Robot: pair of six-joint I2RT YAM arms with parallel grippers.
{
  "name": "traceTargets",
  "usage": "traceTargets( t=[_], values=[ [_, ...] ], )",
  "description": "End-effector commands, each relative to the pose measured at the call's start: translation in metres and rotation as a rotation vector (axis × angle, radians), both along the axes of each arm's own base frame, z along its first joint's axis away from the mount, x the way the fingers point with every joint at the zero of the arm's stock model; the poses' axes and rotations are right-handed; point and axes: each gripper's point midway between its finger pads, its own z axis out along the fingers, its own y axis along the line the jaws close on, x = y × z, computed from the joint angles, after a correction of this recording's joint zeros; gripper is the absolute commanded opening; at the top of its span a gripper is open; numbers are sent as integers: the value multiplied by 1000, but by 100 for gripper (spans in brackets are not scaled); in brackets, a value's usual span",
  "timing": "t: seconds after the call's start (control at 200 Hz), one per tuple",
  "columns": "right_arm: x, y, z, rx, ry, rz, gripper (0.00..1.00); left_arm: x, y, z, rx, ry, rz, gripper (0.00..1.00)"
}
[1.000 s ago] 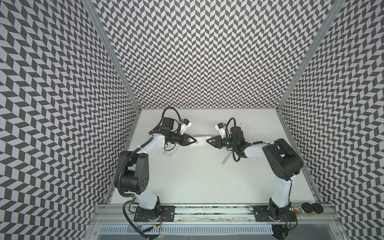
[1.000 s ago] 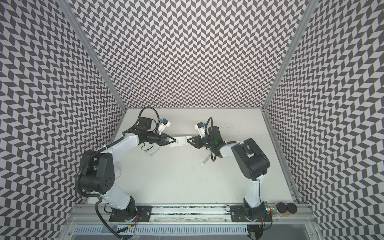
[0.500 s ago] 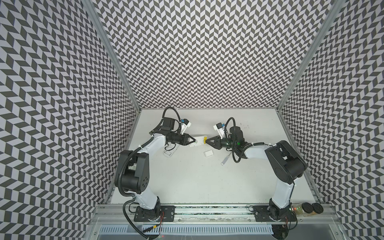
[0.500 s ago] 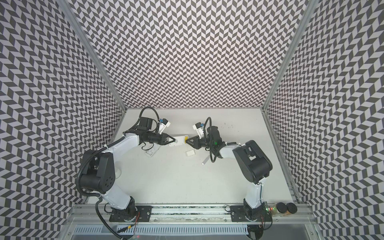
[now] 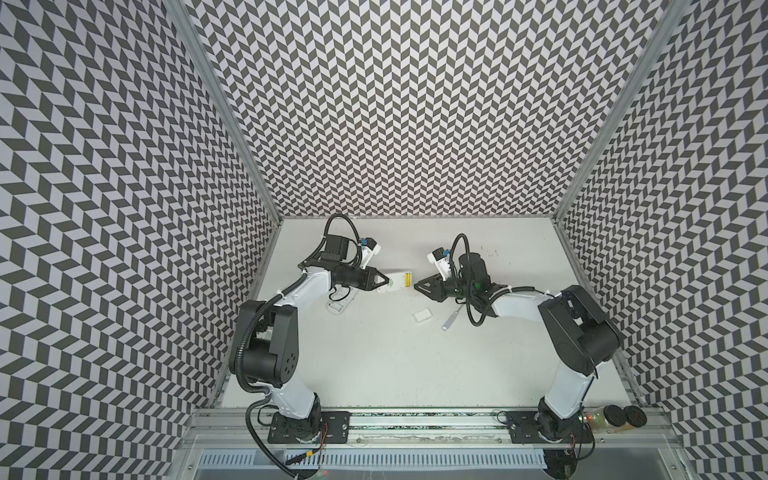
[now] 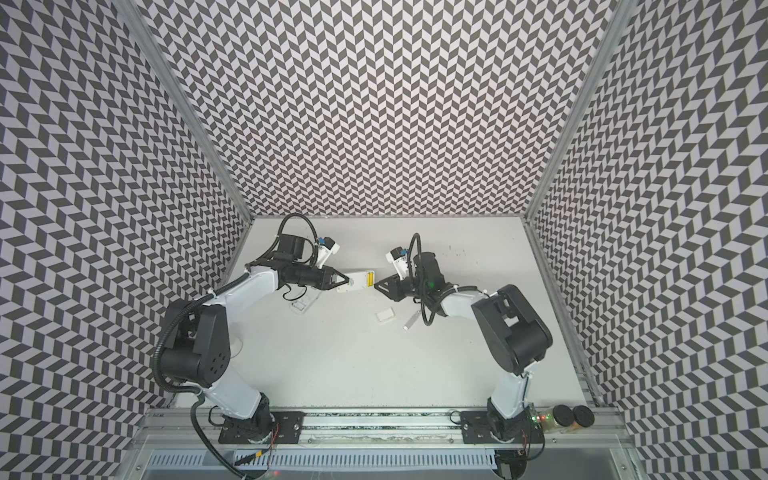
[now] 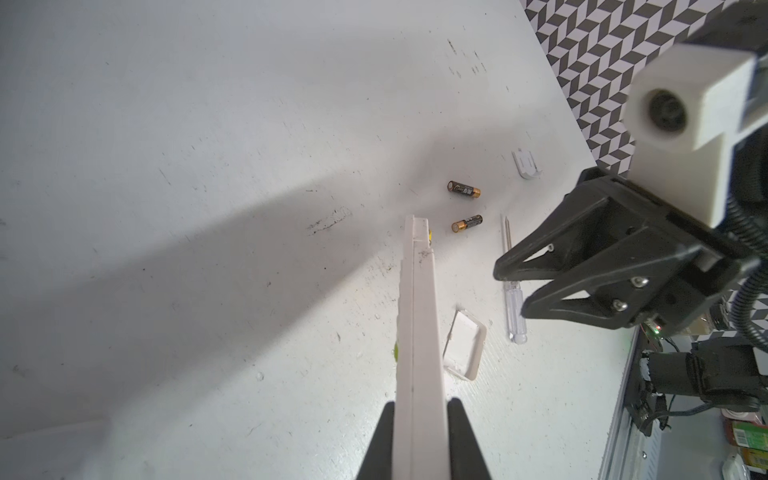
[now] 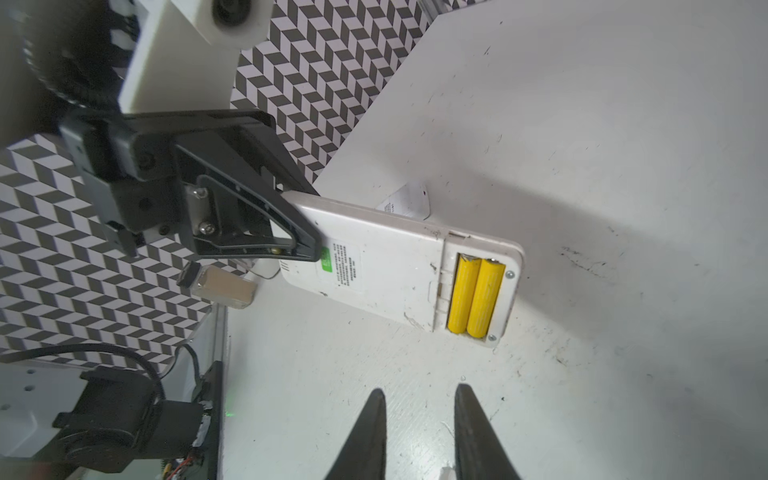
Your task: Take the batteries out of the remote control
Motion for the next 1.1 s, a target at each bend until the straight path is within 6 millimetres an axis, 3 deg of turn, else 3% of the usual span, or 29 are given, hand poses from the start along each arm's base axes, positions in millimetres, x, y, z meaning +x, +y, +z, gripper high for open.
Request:
traceTargets(
  t=[0.0, 0.15, 0.506, 1.096],
  values=[
    [-7, -12, 2, -121, -102, -8, 29, 4, 2, 17, 18, -80, -20, 0],
    [-25, -22, -13, -246, -126, -20, 29, 0, 9, 11, 32, -83, -12, 0],
    [-34, -38, -75, -433, 110, -114, 23, -5, 3, 16, 43, -104, -42, 0],
    [-24, -26, -100, -510, 158, -113, 15, -3, 1, 16, 15, -90, -47, 0]
  ],
)
